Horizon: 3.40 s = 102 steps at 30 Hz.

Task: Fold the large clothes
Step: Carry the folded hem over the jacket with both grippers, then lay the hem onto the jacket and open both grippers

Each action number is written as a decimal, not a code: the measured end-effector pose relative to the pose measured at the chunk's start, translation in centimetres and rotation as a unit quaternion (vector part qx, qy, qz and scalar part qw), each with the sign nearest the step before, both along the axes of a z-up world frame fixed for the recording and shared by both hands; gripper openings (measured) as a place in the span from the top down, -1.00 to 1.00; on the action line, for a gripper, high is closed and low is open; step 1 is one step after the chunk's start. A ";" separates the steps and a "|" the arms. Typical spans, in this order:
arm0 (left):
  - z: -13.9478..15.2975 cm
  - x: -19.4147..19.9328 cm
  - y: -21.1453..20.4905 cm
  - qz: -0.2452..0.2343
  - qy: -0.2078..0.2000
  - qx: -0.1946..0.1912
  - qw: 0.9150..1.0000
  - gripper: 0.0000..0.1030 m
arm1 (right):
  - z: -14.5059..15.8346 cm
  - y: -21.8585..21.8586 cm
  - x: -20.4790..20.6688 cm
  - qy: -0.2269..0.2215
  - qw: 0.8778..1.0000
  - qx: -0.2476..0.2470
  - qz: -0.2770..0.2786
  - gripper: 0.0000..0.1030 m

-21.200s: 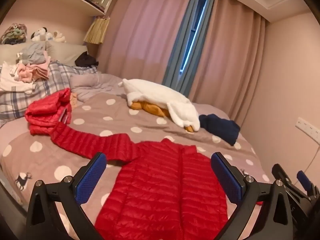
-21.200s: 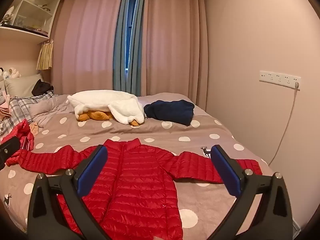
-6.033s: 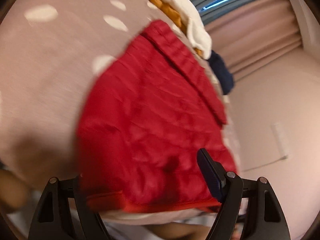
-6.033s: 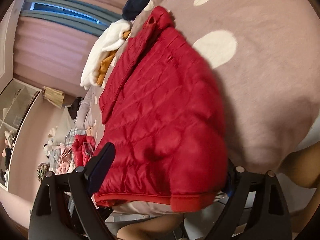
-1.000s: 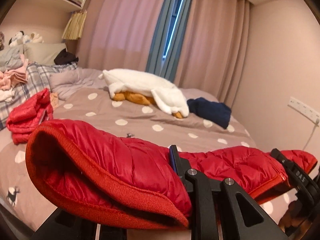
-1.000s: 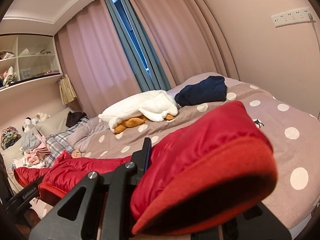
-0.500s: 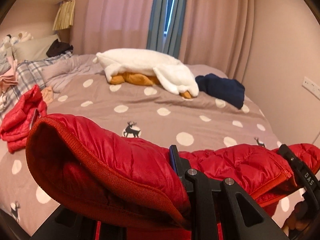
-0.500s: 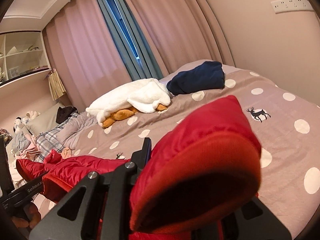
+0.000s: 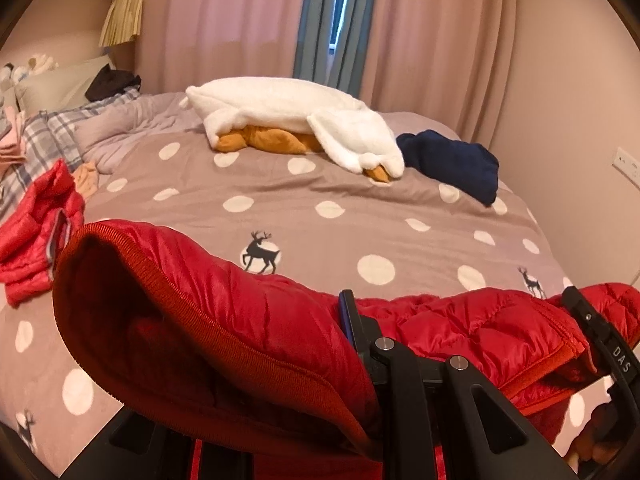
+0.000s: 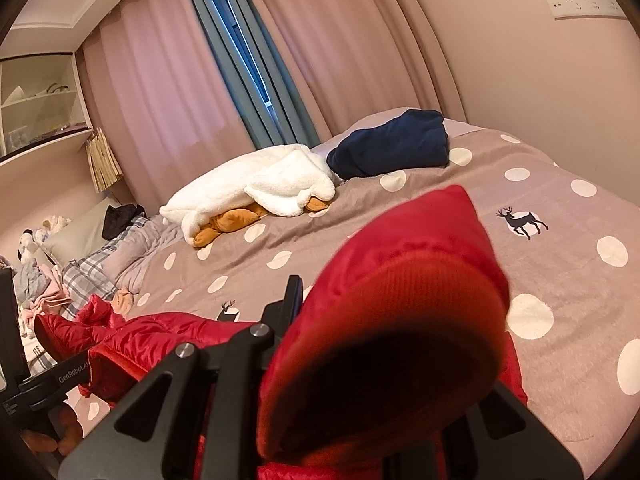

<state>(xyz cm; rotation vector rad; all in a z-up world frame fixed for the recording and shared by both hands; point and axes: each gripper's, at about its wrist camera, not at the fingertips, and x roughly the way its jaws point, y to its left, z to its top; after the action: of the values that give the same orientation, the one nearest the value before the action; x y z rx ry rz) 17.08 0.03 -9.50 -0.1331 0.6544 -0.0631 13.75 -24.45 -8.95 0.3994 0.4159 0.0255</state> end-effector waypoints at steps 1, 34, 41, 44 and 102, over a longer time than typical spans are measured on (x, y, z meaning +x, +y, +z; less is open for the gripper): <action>-0.1 0.2 0.0 0.000 0.001 -0.001 1.000 0.60 | 0.0 0.0 0.1 0.001 1.000 -0.001 0.000 0.62; 0.5 0.8 -0.1 0.005 -0.003 -0.004 1.000 0.60 | 1.1 0.4 1.9 0.013 1.000 0.007 0.008 0.36; 0.6 0.1 0.0 0.003 -0.007 -0.006 1.000 0.59 | 1.2 0.3 1.6 0.008 1.000 0.013 0.012 0.24; 0.7 0.0 0.0 0.002 0.000 -0.007 1.000 0.59 | 1.0 0.3 1.4 0.011 1.000 0.016 0.013 0.21; 1.6 -1.5 0.9 -0.005 -0.017 -0.094 0.995 -0.47 | 0.5 0.6 -0.1 0.024 1.000 -0.001 0.012 -0.41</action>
<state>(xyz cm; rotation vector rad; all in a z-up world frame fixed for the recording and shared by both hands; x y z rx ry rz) 15.57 0.94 -7.87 -0.3102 0.6135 -0.1370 13.63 -23.89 -8.41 0.3935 0.4680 0.0386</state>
